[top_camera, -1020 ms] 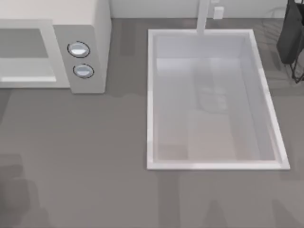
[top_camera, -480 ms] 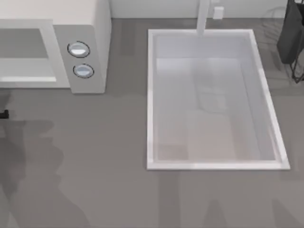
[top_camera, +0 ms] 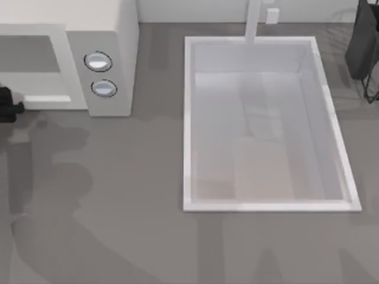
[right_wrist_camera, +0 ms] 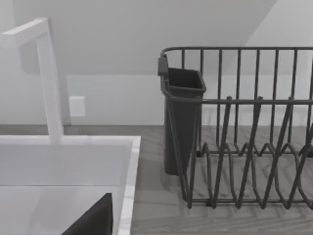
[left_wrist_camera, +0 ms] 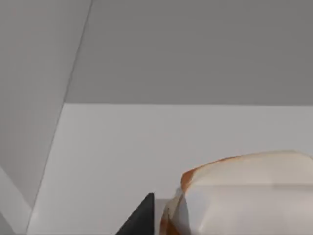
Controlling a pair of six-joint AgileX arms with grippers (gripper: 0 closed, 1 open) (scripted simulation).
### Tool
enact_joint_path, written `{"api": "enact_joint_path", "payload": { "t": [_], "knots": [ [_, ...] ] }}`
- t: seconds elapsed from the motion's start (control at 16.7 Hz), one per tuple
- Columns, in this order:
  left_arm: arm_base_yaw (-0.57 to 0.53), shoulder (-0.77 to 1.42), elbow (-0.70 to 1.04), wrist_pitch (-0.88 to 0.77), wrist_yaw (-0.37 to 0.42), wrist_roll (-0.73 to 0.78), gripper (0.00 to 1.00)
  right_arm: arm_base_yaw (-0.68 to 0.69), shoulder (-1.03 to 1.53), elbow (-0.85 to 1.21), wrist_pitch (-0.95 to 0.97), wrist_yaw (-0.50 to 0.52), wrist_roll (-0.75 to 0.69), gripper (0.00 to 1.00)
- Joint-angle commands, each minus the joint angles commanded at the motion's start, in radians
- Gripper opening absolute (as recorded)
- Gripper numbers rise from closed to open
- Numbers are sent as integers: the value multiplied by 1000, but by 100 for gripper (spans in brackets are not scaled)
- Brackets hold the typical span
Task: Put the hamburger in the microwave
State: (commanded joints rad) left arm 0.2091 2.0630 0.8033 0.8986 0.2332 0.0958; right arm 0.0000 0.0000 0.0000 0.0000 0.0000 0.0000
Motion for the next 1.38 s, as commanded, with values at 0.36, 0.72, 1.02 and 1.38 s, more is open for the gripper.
{"api": "enact_joint_path", "payload": {
  "t": [0.36,0.72,1.02,1.38],
  "knots": [
    [0,0,0,0,0,0,90,0,0,0,0,0,0,100],
    [0,0,0,0,0,0,100,0,0,0,0,0,0,100],
    [7,-6,-6,-2,0,1,100,0,0,0,0,0,0,100],
    [110,-149,-231,71,85,39,100,0,0,0,0,0,0,100]
  ]
}}
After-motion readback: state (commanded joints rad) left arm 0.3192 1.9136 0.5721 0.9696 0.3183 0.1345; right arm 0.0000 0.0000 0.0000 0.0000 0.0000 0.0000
